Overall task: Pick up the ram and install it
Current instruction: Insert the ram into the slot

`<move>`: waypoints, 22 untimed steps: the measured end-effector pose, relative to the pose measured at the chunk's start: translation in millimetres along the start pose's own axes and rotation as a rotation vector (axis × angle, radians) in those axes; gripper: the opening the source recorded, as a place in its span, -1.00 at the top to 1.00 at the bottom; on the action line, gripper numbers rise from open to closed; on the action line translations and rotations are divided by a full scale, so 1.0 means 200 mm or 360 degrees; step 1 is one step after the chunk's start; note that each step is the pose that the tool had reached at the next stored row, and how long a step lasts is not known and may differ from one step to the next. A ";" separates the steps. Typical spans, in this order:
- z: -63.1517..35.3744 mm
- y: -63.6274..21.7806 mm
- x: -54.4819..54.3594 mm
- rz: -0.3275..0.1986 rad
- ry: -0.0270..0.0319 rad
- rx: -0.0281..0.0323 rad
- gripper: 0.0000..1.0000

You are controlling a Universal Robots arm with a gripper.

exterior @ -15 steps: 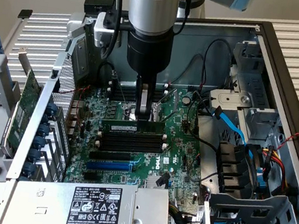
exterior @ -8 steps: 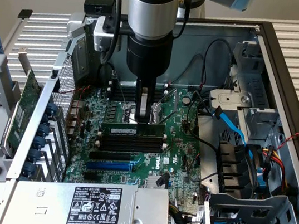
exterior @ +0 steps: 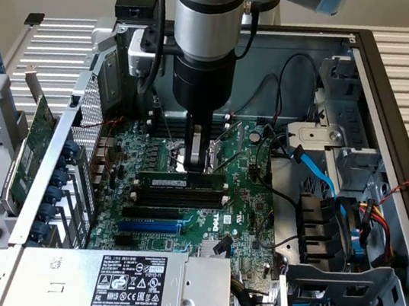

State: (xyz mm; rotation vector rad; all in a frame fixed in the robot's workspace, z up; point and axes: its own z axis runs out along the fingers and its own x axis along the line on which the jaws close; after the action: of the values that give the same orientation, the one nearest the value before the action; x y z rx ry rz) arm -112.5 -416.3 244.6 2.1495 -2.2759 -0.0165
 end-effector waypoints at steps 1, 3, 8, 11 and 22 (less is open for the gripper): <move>0.003 0.001 0.00 0.0000 0.00000 0.00000 0.76; 0.010 0.001 0.00 0.0000 0.00000 0.00000 0.76; 0.018 0.003 0.00 0.0000 0.00002 -0.00002 0.76; 0.024 0.002 0.00 0.0000 0.00001 -0.00001 0.76; 0.033 0.004 0.01 0.0000 -0.00001 0.00000 0.76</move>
State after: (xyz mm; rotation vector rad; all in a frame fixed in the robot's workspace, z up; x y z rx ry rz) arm -113.5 -417.4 238.0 2.1498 -2.2756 -0.0166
